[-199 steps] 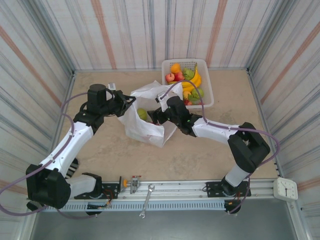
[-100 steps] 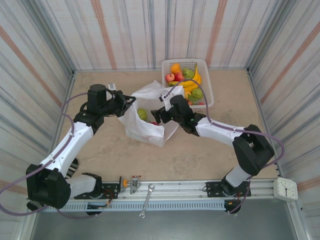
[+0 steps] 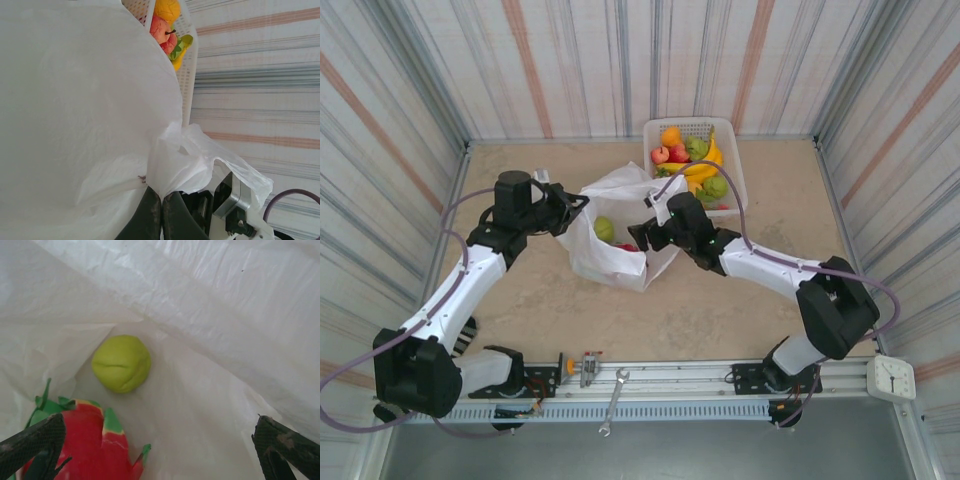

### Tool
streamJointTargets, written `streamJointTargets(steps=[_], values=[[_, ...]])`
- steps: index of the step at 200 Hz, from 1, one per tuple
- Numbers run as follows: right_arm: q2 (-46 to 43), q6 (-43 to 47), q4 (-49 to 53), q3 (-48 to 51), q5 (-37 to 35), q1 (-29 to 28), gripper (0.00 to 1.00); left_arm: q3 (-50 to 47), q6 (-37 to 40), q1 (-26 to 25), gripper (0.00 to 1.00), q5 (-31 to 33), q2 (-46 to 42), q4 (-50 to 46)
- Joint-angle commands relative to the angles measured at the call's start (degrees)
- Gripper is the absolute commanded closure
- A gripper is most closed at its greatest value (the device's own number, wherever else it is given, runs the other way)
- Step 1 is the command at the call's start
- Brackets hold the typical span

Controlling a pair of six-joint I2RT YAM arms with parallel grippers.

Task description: Place the fake fruits into the plastic bag and tie a complex knot

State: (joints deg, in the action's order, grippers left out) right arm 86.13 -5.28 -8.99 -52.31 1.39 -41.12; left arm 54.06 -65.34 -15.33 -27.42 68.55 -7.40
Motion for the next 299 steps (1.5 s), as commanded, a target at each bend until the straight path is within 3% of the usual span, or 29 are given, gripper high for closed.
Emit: streamJointTargets(steps=[1,73,132,214,258,299], values=[[-2.4,2.6,-0.7,2.6,2.3,-1.0,0.01,-0.2,0.8,0.6,1.00,-0.2,-0.8,0.2],[-5.2,4.2,0.6,5.8,-2.1,-6.8,0.01,-0.2,0.8,0.6,1.00,-0.2,-0.4,0.6],[-12.6,2.8,9.1,6.1,-5.8,-6.9,0.01,0.0,1.3,0.6,1.00,0.0,-0.3,0.3],[-28.1,-1.3,24.4,5.4,-0.6,-4.5,0.01,-0.1,2.1,0.8,1.00,1.6,-0.3,-0.8],[-37.5,-4.1,32.0,2.7,4.3,3.0,0.01,-0.4,1.9,1.3,1.00,2.2,-0.7,-0.8],[-36.0,-6.8,36.6,-1.9,12.2,16.8,0.01,-0.2,2.6,1.6,1.00,2.8,-1.0,-2.1]])
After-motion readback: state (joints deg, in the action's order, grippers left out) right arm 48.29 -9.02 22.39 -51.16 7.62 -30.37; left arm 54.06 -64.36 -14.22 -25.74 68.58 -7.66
